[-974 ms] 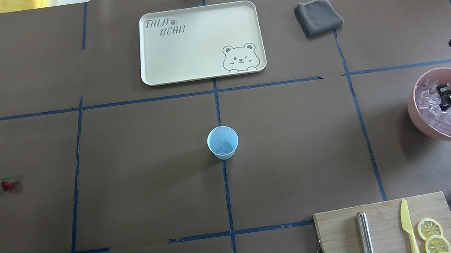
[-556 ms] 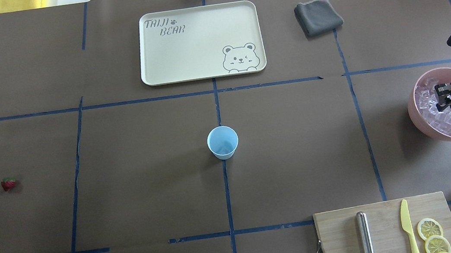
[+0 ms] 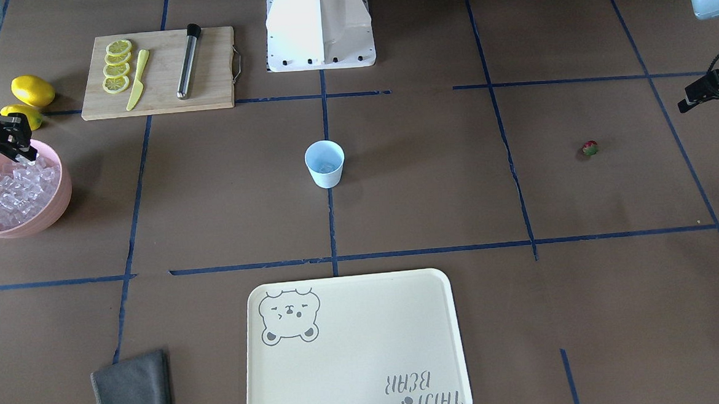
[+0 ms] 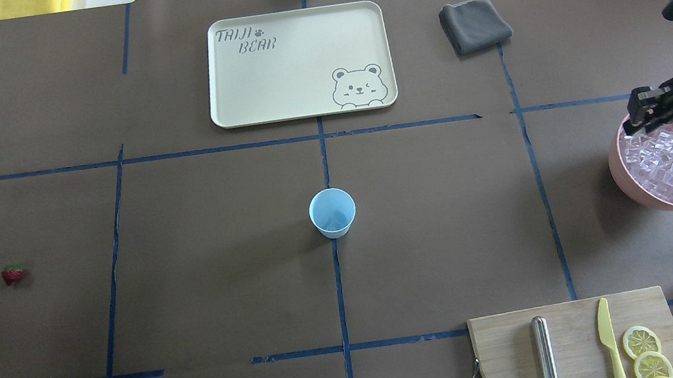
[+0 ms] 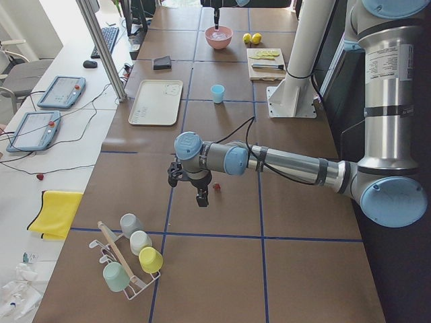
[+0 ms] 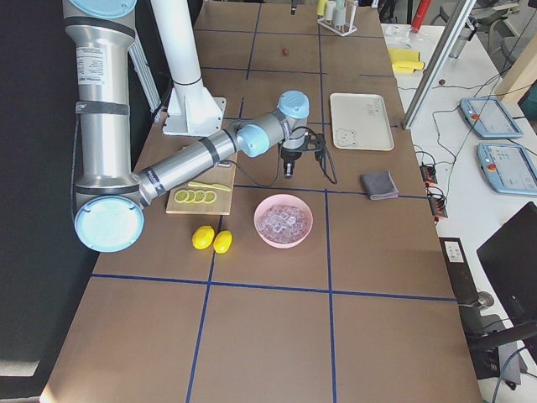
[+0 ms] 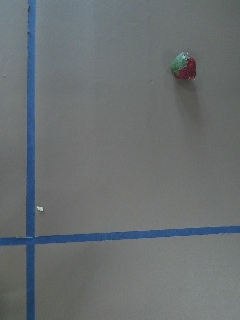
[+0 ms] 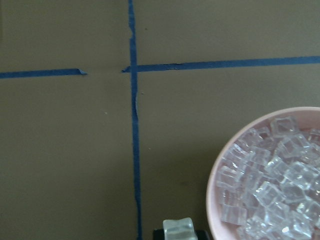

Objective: Put ice and strawberries in cup
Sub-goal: 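Carry the ice cube with the right gripper over the cup and release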

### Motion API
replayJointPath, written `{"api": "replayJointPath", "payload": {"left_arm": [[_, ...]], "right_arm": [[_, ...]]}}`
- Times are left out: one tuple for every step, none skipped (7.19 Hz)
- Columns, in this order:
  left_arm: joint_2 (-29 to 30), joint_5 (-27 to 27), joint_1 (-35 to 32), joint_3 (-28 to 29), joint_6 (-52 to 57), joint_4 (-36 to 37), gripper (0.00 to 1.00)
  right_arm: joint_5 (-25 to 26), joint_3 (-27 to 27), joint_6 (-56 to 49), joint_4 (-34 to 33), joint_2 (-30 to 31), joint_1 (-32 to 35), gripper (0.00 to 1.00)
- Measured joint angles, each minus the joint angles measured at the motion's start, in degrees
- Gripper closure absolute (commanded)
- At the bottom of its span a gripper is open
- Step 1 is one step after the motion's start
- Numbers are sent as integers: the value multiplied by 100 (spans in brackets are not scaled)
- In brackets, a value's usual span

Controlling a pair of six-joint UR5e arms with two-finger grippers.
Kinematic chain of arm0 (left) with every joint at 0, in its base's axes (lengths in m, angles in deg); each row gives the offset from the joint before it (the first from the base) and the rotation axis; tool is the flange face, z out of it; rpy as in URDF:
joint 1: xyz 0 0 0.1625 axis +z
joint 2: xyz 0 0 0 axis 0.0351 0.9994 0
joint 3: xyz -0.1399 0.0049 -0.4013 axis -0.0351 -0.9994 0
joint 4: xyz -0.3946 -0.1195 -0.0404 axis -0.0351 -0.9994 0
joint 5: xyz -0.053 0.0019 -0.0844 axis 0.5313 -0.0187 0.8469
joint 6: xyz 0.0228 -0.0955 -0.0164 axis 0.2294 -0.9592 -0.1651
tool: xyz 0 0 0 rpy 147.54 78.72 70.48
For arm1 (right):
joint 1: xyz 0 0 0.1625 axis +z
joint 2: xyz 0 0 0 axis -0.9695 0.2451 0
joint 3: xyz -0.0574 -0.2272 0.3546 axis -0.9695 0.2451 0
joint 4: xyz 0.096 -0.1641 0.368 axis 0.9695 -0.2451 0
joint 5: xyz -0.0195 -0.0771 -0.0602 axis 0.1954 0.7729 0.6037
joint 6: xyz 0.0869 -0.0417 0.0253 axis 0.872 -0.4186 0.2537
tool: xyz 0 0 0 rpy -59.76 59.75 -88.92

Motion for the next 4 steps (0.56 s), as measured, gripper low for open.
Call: {"api": "replayJointPath", "payload": {"left_arm": [[0, 1, 2, 0, 0, 0, 0], [0, 1, 3, 8, 3, 0, 0], [0, 1, 4, 11, 5, 0, 0], [0, 1, 4, 11, 5, 0, 0]], "right_arm": [[195, 46, 926, -13, -658, -509, 96], [511, 203, 1747, -19, -1320, -1047, 96], [844, 533, 2496, -16, -2026, -1533, 95], [1148, 908, 3074, 1, -2633, -1936, 95]]}}
